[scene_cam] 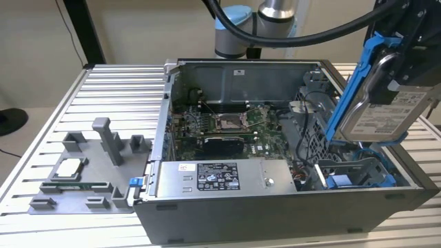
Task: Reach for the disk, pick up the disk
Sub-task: 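Pick up the disk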
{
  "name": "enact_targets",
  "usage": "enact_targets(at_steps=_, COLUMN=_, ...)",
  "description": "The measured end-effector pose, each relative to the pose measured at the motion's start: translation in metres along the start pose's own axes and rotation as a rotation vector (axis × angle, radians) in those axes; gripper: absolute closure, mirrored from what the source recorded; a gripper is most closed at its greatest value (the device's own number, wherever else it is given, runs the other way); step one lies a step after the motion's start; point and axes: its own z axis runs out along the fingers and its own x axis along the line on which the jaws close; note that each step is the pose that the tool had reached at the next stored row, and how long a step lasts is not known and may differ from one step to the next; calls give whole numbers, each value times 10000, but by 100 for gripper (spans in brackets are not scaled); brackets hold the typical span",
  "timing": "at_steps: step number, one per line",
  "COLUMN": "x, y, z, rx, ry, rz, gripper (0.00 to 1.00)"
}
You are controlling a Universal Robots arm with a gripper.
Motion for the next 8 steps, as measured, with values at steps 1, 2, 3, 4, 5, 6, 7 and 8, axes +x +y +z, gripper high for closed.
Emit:
enact_targets(at_steps=1, x=8, y=-1, z=-1, rx=0, ry=1, rz=-1, gripper=100)
enact_targets(at_steps=2, x=14, y=-2, z=-1, rx=0, ry=1, rz=-1, gripper=100)
enact_targets(at_steps=3, x=15, y=-2, z=0, rx=0, ry=0, rz=0, gripper=100)
enact_targets(at_steps=4, x=15, y=-2, z=0, rx=0, ry=0, rz=0, gripper=100)
enact_targets(at_steps=5, x=15, y=-2, z=0, rx=0, ry=0, rz=0, gripper=100)
enact_targets(at_steps=6, x=15, y=-2, z=0, rx=0, ry=-1, rz=0, gripper=100)
enact_targets(at_steps=7, x=15, y=-2, z=0, rx=0, ry=0, rz=-1, gripper=100)
enact_targets(at_steps=8, x=15, y=-2, z=0, rx=0, ry=-1, rz=-1, gripper=100)
